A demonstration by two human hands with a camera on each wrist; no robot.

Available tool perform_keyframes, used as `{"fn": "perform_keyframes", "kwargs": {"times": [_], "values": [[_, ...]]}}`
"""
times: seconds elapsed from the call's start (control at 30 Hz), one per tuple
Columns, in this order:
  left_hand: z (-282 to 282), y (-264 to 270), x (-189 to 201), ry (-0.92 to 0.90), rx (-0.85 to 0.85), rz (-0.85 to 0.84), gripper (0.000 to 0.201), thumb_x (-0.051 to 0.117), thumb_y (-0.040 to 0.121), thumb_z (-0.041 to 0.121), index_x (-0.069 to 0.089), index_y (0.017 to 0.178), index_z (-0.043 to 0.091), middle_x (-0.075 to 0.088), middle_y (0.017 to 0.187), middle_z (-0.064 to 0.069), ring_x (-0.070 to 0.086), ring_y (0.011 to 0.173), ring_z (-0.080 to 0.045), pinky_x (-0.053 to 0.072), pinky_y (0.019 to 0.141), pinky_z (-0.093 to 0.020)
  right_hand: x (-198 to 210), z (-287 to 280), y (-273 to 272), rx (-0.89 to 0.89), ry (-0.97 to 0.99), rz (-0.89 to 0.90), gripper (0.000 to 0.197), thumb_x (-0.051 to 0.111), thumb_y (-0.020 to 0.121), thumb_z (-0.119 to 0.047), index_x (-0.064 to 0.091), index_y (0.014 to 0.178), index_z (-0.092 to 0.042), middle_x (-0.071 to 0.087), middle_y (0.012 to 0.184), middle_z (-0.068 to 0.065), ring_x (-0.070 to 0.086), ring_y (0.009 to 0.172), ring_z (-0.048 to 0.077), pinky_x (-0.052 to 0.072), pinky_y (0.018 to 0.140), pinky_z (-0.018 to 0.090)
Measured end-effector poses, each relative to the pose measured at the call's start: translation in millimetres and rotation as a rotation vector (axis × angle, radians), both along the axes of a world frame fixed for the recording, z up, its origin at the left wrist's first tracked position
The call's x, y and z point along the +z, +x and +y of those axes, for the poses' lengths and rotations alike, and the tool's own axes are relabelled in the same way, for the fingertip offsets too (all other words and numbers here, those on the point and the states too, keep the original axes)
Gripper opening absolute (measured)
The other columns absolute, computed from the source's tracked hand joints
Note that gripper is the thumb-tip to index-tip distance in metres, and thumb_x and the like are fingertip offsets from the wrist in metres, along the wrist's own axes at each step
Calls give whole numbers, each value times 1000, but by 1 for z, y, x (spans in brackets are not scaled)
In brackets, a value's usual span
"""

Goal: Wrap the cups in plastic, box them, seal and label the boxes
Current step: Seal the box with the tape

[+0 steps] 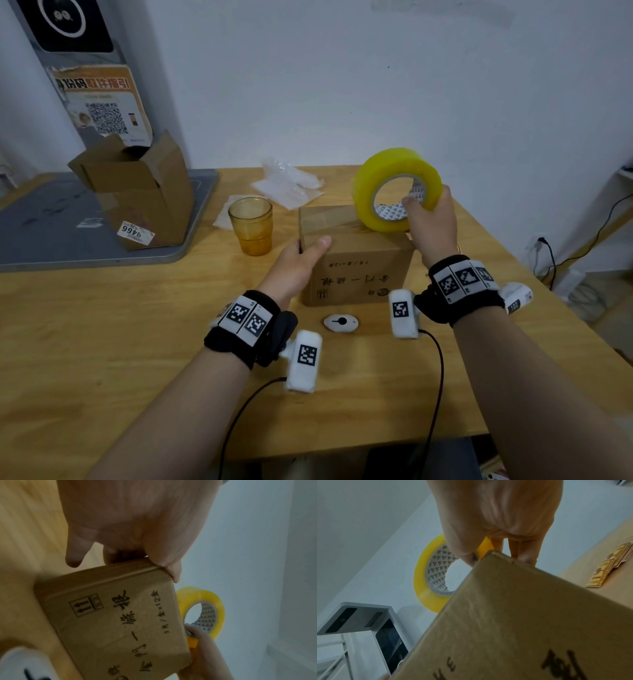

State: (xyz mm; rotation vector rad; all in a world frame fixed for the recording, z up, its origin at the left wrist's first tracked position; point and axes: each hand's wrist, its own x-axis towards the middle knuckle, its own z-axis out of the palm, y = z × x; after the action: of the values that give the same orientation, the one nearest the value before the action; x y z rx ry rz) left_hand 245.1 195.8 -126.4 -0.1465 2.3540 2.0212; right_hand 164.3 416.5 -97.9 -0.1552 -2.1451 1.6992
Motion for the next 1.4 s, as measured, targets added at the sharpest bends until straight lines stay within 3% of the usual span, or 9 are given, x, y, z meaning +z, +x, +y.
{"fn": "perform_keyframes", "kwargs": {"times": [0.1,0.2,0.37,0.43,0.53,0.7,0.83,1.17,1.4], "values": [[-7,-5,2,-46,9,-3,38,51,103,51,62,125,22,68,105,12,62,93,-1,49,74,-23,2,1,7,52,-65,-33,41,66,89,-29,51,127,-32,64,102,-9,64,97,19,59,86,59],[-27,-19,1,-106,137,-10,40,59,96,59,70,94,20,71,98,3,66,95,-17,55,93,-44,5,2,18,159,-91,-74,46,69,90,-24,49,128,-40,63,107,-7,66,102,23,64,72,57],[-47,-39,16,-451,330,21,62,49,95,69,62,70,14,63,70,-5,63,73,-29,48,68,-36,2,-7,32,406,-98,-147,48,84,86,-27,60,127,-25,68,121,1,71,106,23,65,68,50],[-51,-45,19,-514,359,60,58,48,95,68,64,78,15,64,71,-3,65,68,-27,48,63,-35,-3,-7,32,492,-75,-133,43,83,87,-23,64,125,-18,70,121,2,73,101,21,65,74,52],[-48,-42,14,-328,411,157,54,60,84,70,56,111,24,66,107,1,70,83,-20,61,81,-44,-6,-3,32,590,-28,-72,49,84,83,-22,64,126,-13,74,115,7,73,96,20,64,77,47],[-9,-9,7,-297,178,185,64,87,74,48,51,120,23,31,137,-1,45,119,-12,39,94,-24,-7,-3,30,574,75,62,37,85,79,-17,69,112,-21,77,93,-18,69,89,-2,53,75,16],[-1,-15,1,-332,38,177,72,94,66,43,56,124,27,12,155,4,13,148,-7,25,108,-20,-6,-8,28,597,102,118,58,91,69,-23,70,123,-17,77,111,-5,72,105,7,58,88,24],[-42,-46,-8,-80,49,372,38,90,73,14,77,101,36,61,140,10,56,132,-11,44,115,-44,-2,-31,19,686,202,106,29,80,88,-15,71,112,-29,76,95,-28,69,95,-8,49,80,9],[-40,-47,-6,-190,45,413,28,73,88,6,78,105,28,68,127,14,57,125,-4,47,111,-34,-10,-50,13,667,150,135,27,76,93,-21,72,119,-22,75,115,-12,69,108,2,53,93,20]]}}
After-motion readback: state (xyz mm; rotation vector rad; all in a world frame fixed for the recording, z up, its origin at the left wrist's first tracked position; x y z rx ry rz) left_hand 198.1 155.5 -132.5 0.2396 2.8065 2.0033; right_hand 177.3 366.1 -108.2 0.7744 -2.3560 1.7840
